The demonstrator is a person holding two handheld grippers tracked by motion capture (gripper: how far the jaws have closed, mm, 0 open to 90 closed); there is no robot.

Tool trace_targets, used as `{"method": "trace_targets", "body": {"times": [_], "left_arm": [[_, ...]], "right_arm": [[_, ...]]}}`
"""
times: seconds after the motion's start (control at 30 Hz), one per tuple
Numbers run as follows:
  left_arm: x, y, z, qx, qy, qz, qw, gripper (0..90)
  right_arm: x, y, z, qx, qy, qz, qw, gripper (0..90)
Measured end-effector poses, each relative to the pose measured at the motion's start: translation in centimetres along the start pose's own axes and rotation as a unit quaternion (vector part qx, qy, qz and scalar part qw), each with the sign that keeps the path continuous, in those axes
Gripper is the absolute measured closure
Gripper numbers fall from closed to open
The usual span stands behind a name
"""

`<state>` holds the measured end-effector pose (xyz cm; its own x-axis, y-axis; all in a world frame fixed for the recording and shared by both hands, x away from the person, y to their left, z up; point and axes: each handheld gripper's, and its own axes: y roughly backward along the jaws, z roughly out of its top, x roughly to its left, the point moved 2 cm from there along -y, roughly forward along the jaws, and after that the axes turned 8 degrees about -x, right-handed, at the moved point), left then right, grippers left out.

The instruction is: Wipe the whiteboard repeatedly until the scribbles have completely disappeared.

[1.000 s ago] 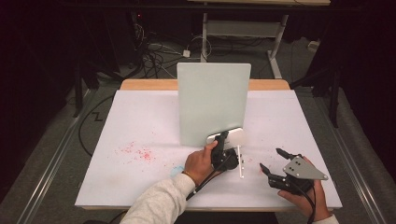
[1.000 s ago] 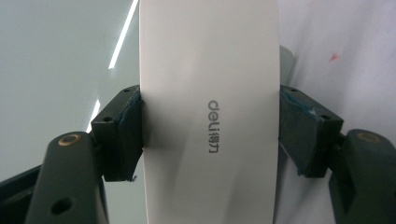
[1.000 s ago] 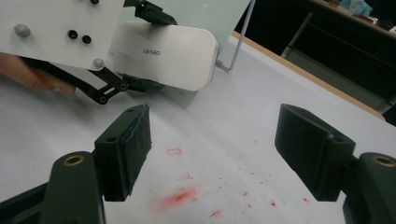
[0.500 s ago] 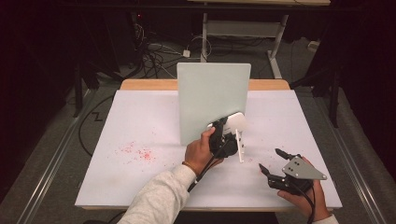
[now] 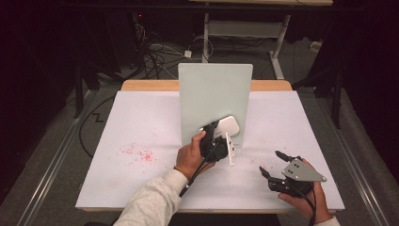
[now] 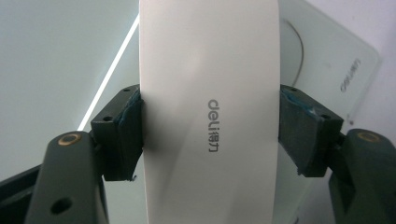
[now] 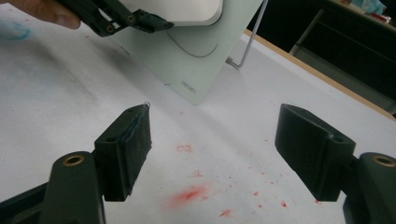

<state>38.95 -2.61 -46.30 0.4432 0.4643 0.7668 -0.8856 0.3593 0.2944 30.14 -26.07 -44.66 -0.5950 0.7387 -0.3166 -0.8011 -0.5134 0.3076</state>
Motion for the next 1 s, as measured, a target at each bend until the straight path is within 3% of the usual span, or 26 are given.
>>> {"method": "trace_targets", "body": {"times": [0.23, 0.33, 0.47, 0.53, 0.83, 1.0], "left_arm": [[-0.9, 0.4, -1.4, 0.006, 0.002, -0.002, 1.0, 29.1], [-1.7, 0.2, -1.3, 0.008, -0.015, -0.012, 0.9998, 29.1], [-3.3, -0.3, -0.7, 0.007, -0.06, -0.03, 0.9977, 29.1], [-4.0, -0.6, -0.3, 0.004, -0.084, -0.026, 0.9961, 29.1], [-5.2, -1.6, 1.6, -0.012, -0.106, -0.024, 0.994, 29.0], [-5.6, -2.1, 2.3, -0.018, -0.101, -0.026, 0.9944, 29.0]], "right_arm": [[0.2, -0.1, 0.0, 0.004, 0.002, 0.002, 1.0, 27.4], [0.2, -0.2, 0.0, 0.005, 0.003, 0.002, 1.0, 27.4], [0.2, -0.2, 0.0, 0.005, 0.004, 0.002, 1.0, 27.4], [0.2, -0.2, 0.0, 0.005, 0.004, 0.002, 1.0, 27.4], [-0.5, 0.3, 0.1, -0.008, -0.003, -0.012, 0.9999, 27.4], [-0.6, 0.4, 0.1, -0.01, -0.007, -0.014, 0.9998, 27.4]]}}
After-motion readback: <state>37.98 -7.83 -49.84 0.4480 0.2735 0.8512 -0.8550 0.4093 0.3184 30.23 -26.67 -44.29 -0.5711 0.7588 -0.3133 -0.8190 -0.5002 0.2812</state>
